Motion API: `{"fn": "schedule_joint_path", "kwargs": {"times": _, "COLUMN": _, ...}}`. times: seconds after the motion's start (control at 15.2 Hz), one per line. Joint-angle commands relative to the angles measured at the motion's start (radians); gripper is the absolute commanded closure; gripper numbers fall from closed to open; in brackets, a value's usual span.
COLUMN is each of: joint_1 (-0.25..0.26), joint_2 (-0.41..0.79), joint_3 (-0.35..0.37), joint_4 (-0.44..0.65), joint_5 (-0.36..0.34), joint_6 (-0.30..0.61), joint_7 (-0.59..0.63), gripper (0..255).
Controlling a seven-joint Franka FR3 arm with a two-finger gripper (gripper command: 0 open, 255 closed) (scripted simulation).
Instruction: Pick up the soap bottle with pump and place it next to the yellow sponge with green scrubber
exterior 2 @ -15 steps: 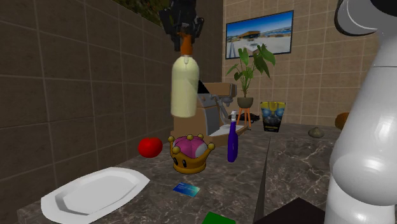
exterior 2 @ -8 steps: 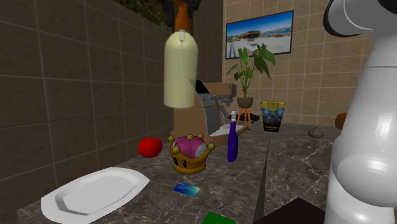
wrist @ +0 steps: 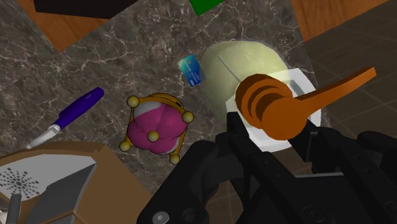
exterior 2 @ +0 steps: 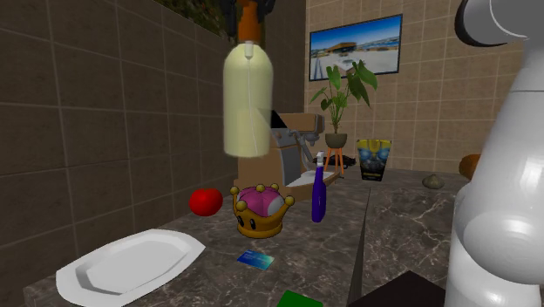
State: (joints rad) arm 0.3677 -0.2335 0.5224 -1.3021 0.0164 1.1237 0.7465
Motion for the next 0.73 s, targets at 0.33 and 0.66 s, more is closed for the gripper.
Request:
{"fn": "schedule_joint_path", "kwargs": {"times": 0.33, "joint_1": 0.005, "joint_2": -0.097, "joint_3": -0.036, "joint_4": -0.201, "joint_5": 0.040, "joint_6": 0.115, "joint_7": -0.028, "gripper": 255}}
{"fn": "schedule_joint_path", "kwargs": {"times": 0.66, "joint_1": 0.012, "joint_2": -0.148, "joint_3": -0.049, "joint_4": -0.321, "joint_5": 0.058, "joint_6": 0.189, "joint_7": -0.040, "gripper": 255}}
